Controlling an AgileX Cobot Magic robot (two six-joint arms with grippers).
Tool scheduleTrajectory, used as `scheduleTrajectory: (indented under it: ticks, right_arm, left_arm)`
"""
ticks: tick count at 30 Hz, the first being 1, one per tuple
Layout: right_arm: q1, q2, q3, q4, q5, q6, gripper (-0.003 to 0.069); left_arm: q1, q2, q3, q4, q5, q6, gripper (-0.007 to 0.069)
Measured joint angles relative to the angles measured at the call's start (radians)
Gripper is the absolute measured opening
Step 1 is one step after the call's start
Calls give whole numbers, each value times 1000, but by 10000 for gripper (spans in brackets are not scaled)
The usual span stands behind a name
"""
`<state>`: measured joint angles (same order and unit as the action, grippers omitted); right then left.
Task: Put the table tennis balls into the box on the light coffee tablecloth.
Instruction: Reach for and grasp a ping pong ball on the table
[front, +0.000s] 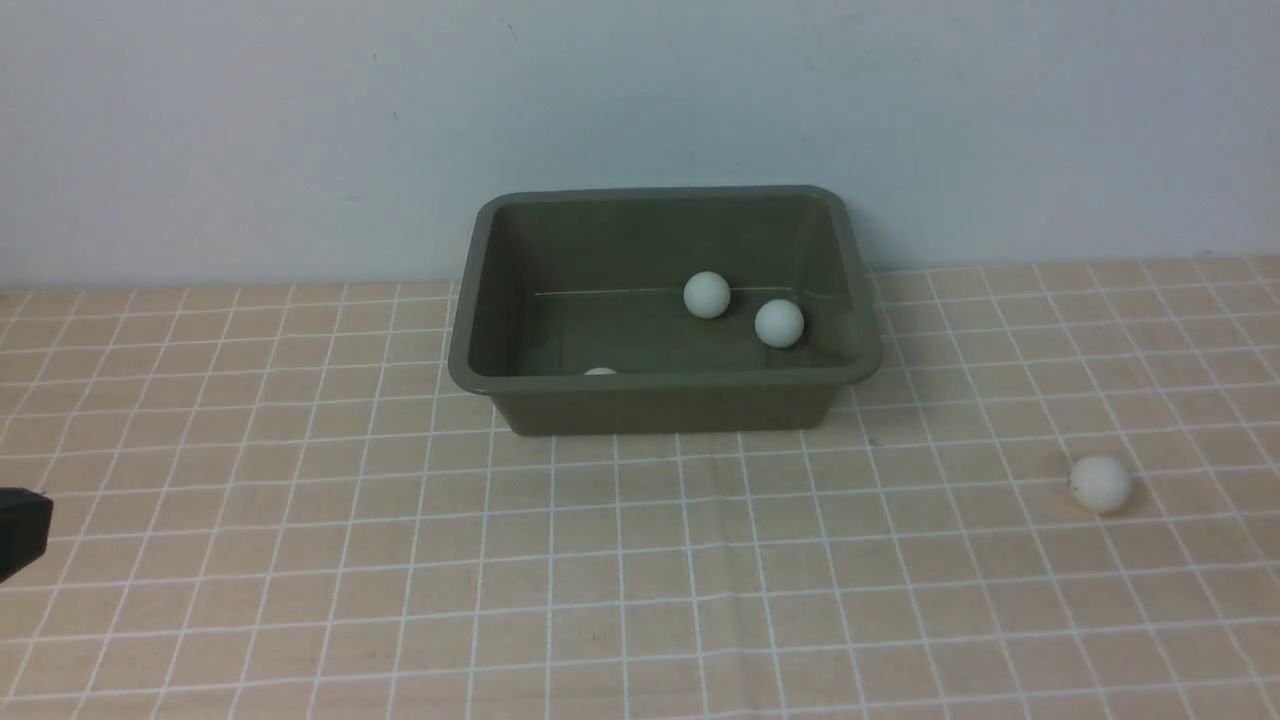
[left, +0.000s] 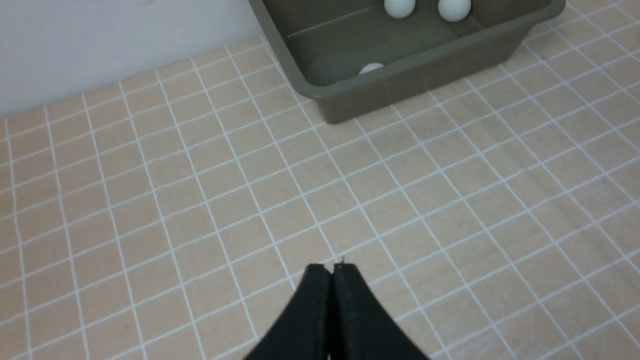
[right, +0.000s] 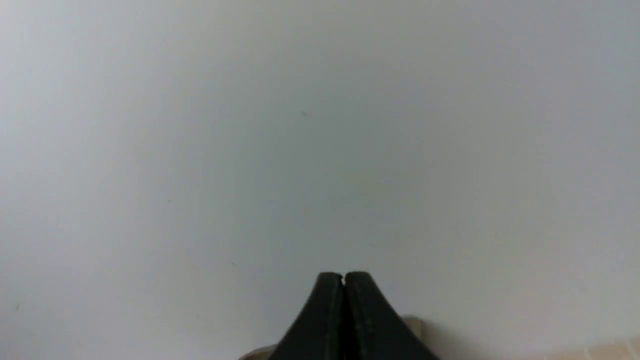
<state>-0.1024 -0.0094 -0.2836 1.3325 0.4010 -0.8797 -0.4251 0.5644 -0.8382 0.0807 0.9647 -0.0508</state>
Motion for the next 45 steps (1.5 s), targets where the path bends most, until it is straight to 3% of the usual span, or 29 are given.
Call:
scheduleTrajectory:
  ticks: [3, 8, 13, 21, 23, 28, 31, 39, 45]
  right_arm:
    - [0, 1, -47, -4, 42, -73, -16]
    - [0, 102, -82, -49, 144, -96, -7]
    - [0, 387, -157, -152, 249, -80, -5]
    - [0, 887, -490, -523, 380, 159, -5]
    - [0, 1029, -595, -686, 416, 281, -5]
    - [0, 1256, -740, -938, 461, 504, -6]
    - [0, 1333, -773, -1007, 468, 587, -8]
    - [0, 1487, -782, -1047, 452, 632, -8]
    - [0, 1589, -782, -1000, 461, 614, -3]
  left_arm:
    - [0, 0, 0, -1, 3, 1, -69]
    - [0, 0, 0, -1, 23, 4, -69]
    - [0, -7, 0, -8, 61, 17, -69]
    - [0, -153, 12, -75, 70, 106, -69]
    - [0, -223, 50, -81, 69, 107, -69]
    - [0, -316, 157, -81, 56, 79, -69]
    - [0, -331, 193, -86, 40, 66, -69]
    - [0, -332, 200, -88, -32, 60, -69]
    - [0, -332, 213, -89, -36, 51, -69]
